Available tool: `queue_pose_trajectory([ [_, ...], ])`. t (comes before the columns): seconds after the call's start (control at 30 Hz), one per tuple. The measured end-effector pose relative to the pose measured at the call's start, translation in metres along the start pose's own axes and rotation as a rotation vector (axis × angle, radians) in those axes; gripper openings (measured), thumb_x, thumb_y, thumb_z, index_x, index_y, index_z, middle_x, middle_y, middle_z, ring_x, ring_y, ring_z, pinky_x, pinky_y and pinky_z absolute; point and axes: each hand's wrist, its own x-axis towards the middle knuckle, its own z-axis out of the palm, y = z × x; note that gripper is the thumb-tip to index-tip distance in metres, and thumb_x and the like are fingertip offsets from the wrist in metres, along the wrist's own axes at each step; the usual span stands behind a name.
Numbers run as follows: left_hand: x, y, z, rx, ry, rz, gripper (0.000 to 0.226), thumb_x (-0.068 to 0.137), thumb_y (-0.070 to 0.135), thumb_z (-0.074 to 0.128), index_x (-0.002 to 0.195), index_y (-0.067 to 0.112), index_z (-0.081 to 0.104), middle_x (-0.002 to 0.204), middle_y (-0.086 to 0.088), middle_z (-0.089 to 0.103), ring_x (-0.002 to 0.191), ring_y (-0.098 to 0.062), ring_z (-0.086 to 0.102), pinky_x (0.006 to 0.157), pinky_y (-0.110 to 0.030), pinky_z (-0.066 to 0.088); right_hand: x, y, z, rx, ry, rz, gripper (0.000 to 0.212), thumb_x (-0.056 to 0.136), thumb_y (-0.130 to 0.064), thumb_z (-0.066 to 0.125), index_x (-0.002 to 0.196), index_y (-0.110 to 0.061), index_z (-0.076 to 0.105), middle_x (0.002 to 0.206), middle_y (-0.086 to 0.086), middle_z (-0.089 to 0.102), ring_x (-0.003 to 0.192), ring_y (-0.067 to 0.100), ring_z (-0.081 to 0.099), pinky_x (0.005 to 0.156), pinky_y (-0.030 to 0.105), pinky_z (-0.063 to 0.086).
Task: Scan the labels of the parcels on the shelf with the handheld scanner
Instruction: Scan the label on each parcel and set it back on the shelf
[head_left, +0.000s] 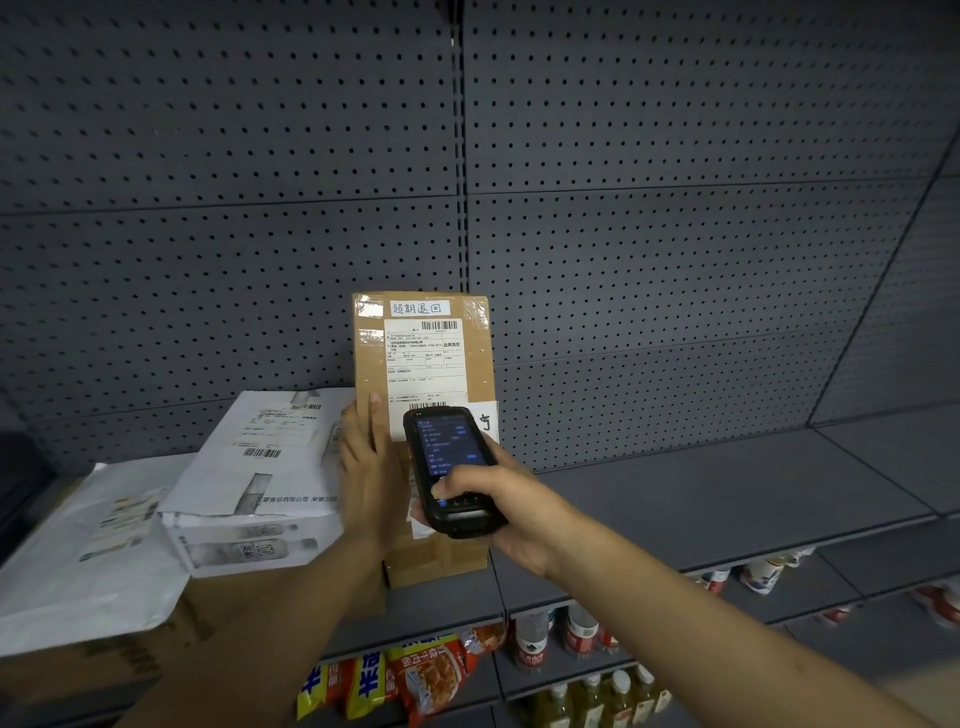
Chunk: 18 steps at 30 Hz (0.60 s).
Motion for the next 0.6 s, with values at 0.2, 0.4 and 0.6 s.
queue_pose_trajectory([
  [0.2, 0.0002, -0.0018, 0.0012, -0.021, -0.025, -0.002, 0.1, 0.076, 0.018, 0.077, 0.15, 0.005, 0.012, 0.15, -0.028, 0.018, 0.127, -0.043, 0.037, 0.096, -0.049, 0.045, -0.0007, 0.0004, 0.0006, -0.025, 0.004, -0.007, 0.061, 0.073, 0.01, 0.061, 0.13, -0.011, 0.051, 0.1, 0.019, 0.069, 0.082, 0.034, 0.07, 0.071, 0.035, 0.06],
  [0.4, 0.0015, -0.0009, -0.0002, -0.02, -0.023, 0.01, 0.094, 0.078, 0.018, 0.076, 0.148, 0.003, 0.015, 0.146, -0.031, 0.025, 0.122, -0.045, 0.042, 0.092, -0.05, 0.047, 0.0, 0.0019, -0.0014, -0.058, 0.008, 0.003, 0.057, 0.08, 0.014, 0.057, 0.13, -0.011, 0.051, 0.096, 0.017, 0.069, 0.078, 0.031, 0.071, 0.066, 0.032, 0.059],
  [0.6, 0.0021, 0.0009, -0.0011, -0.044, -0.028, 0.012, 0.094, 0.076, 0.017, 0.077, 0.147, 0.001, 0.017, 0.145, -0.033, 0.027, 0.122, -0.045, 0.042, 0.093, -0.049, 0.047, 0.002, 0.0034, -0.0032, -0.069, 0.012, 0.001, 0.057, 0.081, 0.016, 0.056, 0.131, -0.011, 0.051, 0.102, 0.021, 0.066, 0.078, 0.031, 0.07, 0.065, 0.032, 0.059],
])
